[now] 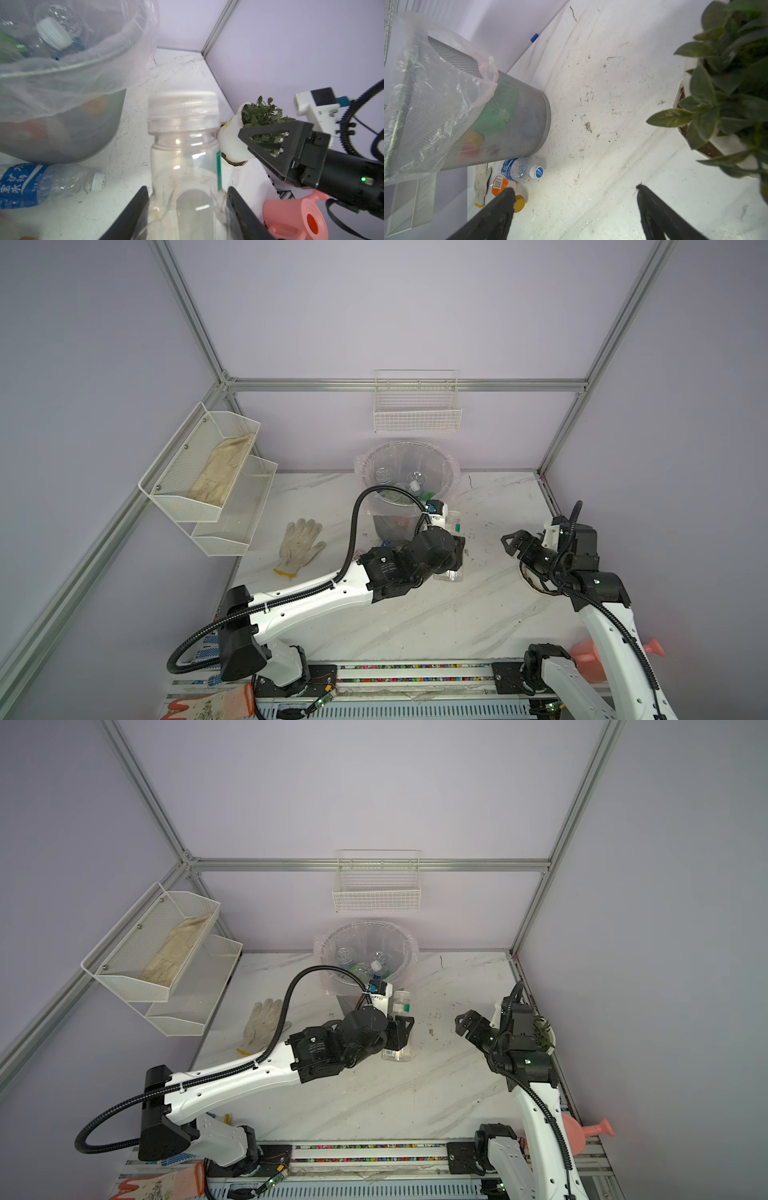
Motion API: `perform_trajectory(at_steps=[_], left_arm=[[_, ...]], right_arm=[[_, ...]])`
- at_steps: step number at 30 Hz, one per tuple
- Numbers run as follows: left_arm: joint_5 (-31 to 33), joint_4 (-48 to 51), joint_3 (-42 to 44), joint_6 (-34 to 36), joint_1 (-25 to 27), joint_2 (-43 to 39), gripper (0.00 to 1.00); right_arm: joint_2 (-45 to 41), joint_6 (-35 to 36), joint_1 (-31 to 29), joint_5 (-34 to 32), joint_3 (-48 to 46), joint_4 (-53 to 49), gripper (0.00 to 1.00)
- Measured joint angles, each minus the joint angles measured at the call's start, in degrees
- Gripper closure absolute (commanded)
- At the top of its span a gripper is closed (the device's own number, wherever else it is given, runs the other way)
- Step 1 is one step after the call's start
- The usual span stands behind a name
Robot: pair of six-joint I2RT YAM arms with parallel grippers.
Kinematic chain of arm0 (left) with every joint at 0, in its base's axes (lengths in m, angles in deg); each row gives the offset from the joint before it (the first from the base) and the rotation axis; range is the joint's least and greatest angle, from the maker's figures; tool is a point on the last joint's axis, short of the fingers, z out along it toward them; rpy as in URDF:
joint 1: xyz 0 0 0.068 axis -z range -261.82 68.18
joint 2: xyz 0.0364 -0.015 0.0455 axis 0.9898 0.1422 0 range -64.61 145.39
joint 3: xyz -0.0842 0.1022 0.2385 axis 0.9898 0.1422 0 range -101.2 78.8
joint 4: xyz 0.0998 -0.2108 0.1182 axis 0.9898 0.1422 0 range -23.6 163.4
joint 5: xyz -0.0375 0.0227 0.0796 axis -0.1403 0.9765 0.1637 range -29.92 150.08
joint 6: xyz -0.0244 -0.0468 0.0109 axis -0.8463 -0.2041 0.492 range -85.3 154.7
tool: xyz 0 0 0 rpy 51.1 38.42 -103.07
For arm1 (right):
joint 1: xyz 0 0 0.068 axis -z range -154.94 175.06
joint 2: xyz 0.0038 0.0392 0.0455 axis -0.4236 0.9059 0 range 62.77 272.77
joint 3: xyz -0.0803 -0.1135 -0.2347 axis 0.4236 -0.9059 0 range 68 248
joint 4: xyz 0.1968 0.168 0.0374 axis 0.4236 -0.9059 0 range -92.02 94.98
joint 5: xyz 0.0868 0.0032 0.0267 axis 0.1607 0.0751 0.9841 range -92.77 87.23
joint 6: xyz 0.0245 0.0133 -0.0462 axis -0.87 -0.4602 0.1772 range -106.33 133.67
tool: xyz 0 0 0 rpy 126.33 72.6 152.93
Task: Throw the plastic bottles in the bin
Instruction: 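Lift the green-capped bottle with the left gripper and carry it over the bin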
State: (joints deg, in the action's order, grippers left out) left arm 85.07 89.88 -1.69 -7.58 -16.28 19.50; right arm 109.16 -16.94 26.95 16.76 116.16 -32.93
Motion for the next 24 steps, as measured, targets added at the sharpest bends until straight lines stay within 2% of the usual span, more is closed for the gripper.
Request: perform_trajectory(at_steps=[13, 16, 24], left_arm=[[6.5, -0.4, 0.2, 8.1, 0.0, -9.4, 0.59], [7.6, -0.4, 0.2, 10.2, 0.0, -10.3, 0.59], [10.2, -2.2, 0.2, 14.5, 0.0, -13.3, 0.59]], right_arm=[[0.5, -0.4, -1.5, 1.0, -4.2, 2.6, 0.12], [0.8, -1.2, -4.2, 0.9, -5.4, 3.5, 0.12], [5.0, -5.2, -17.0, -3.7, -5.7, 7.3, 0.12]])
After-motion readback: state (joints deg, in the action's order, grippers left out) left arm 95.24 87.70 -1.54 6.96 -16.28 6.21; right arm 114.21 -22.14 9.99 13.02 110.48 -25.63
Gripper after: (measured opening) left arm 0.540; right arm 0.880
